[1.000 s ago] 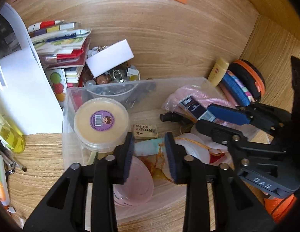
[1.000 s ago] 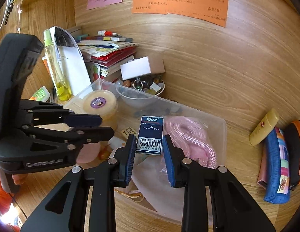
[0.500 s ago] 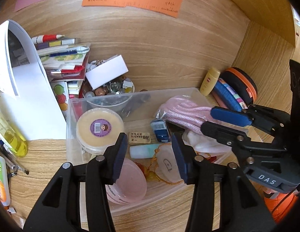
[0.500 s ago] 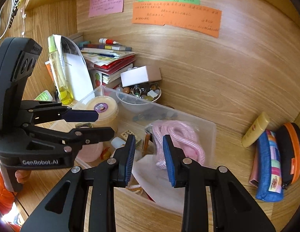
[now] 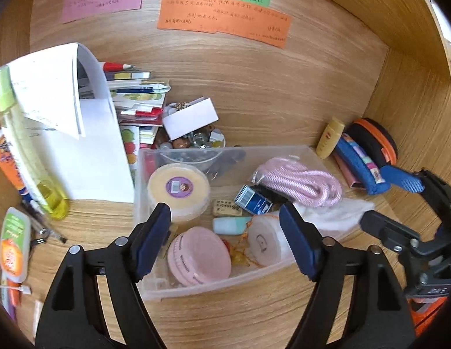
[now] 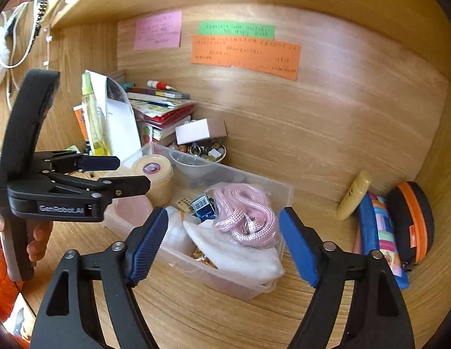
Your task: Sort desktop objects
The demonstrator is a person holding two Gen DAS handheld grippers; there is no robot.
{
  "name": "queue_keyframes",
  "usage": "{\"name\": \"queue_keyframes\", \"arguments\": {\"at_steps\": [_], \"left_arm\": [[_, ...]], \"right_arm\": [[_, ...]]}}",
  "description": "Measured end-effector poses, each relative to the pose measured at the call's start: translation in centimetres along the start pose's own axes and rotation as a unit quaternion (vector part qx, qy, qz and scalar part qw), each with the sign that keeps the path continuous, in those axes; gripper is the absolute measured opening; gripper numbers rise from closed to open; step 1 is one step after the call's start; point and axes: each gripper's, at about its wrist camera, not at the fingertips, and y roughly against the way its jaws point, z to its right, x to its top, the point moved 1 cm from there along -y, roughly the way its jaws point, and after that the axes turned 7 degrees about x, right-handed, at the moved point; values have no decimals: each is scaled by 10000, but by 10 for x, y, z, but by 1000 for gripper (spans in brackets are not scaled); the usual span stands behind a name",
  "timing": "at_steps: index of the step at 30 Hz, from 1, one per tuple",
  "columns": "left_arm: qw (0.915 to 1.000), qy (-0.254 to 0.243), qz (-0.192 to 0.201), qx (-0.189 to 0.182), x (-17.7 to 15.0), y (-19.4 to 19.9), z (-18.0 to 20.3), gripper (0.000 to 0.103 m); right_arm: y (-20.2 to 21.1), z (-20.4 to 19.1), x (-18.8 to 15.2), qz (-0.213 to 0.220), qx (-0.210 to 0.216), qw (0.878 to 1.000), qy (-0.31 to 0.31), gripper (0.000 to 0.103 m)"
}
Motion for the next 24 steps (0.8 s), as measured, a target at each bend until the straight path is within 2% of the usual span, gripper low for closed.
{"name": "queue_keyframes", "arguments": {"at_steps": [2,12,21,24], "left_arm": [[9999,-8,-1,138,-2,3,1,82],[9960,-277,179,825,-20,25,9,84],[9936,-372,335,1010,-33,47,25,85],[9939,-391,411,945,-39,54,29,85]], "right_arm": [[4,-3,-2,43,14,10000,37,85],[21,-6,-15,99,158,9998,-95,86],[35,-2,-27,142,341,9986,-386,86],[42,-1,-30,195,358,9984,-404,86]]}}
